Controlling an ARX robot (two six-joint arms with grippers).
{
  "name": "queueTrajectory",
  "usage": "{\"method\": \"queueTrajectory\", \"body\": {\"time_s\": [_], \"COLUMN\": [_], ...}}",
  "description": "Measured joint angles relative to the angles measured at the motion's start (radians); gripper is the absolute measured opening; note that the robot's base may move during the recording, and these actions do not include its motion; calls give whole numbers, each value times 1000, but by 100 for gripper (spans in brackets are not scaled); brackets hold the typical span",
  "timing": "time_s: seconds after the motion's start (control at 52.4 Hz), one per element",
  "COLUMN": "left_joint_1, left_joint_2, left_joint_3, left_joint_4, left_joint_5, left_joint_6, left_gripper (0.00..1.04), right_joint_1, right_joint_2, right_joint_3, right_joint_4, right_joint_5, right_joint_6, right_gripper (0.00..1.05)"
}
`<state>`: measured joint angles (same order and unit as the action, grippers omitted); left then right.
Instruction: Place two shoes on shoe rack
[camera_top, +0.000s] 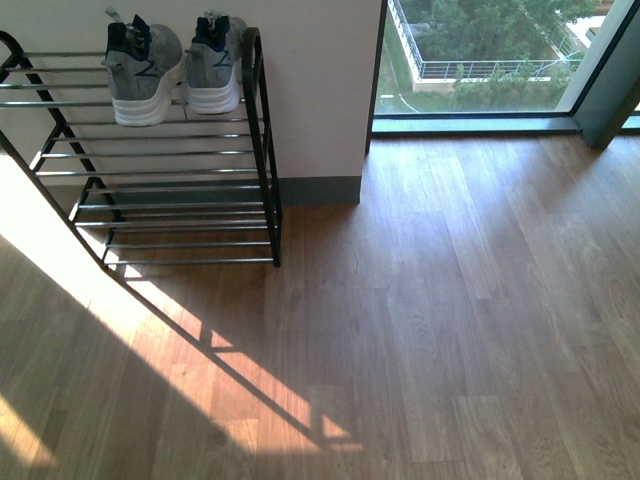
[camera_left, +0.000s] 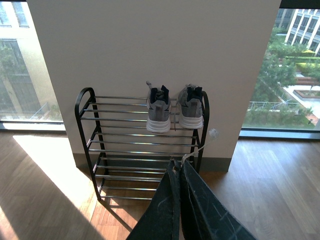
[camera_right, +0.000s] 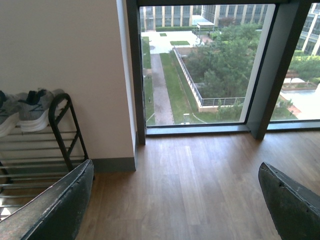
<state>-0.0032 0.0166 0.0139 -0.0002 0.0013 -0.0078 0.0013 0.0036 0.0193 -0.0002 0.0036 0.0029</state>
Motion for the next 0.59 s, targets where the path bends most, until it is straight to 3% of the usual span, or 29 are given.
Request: {"method": "queueTrajectory", "body": {"time_s": [0.592], "left_joint_1": [0], "left_joint_2": [0], "left_joint_3": [0], "left_joint_4": [0], "left_joint_5": [-1], "left_joint_6": [0], "left_gripper": [1], "right_joint_1": [0], "right_joint_2": [0], "right_joint_3": [0], "right_joint_4": [0], "right_joint_5": [-3], "right_joint_6": [0], "right_gripper": [96]}}
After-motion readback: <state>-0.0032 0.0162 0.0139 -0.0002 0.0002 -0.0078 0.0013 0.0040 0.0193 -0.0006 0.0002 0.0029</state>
